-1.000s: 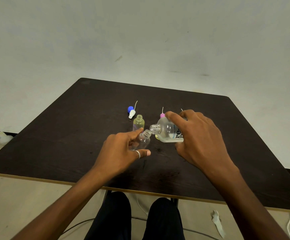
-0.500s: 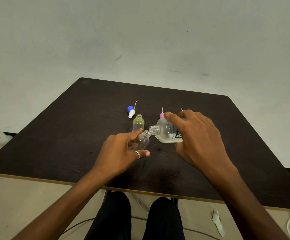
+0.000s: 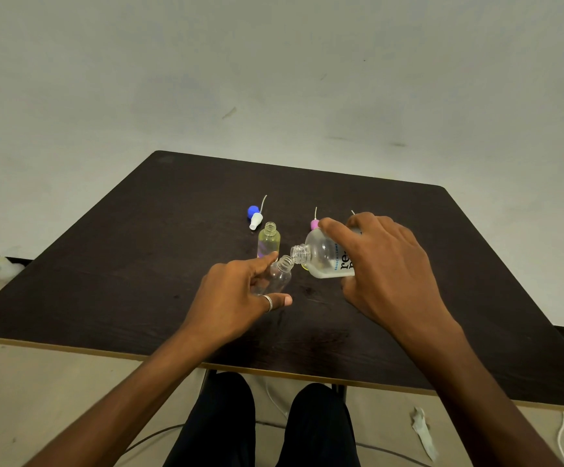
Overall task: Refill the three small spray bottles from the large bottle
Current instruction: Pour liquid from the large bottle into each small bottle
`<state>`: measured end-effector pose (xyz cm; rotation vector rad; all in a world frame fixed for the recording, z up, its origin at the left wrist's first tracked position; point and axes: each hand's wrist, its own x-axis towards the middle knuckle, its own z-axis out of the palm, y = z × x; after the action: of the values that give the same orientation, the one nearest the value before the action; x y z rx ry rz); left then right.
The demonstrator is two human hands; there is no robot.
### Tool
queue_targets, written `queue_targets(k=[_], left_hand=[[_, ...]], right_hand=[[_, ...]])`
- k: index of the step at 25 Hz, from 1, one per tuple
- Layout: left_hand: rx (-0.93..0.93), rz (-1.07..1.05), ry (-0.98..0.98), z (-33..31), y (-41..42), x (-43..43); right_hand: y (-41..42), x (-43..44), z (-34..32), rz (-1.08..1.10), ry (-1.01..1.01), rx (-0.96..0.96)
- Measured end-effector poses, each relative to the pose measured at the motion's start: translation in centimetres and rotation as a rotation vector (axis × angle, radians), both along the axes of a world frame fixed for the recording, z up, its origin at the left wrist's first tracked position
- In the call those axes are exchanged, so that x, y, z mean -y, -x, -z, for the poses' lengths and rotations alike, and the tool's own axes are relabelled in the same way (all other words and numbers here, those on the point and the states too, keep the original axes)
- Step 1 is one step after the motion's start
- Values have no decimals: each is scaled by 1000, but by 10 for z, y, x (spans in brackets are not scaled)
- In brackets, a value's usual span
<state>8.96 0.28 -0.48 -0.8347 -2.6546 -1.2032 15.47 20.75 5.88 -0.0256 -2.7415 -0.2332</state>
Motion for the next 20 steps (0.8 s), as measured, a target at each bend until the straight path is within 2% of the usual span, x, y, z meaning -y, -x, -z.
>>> queue_targets(k=[20], left_hand=[[14,11,1,4,2,0]], right_hand=[[-1,1,-1,-1,-30,-23]])
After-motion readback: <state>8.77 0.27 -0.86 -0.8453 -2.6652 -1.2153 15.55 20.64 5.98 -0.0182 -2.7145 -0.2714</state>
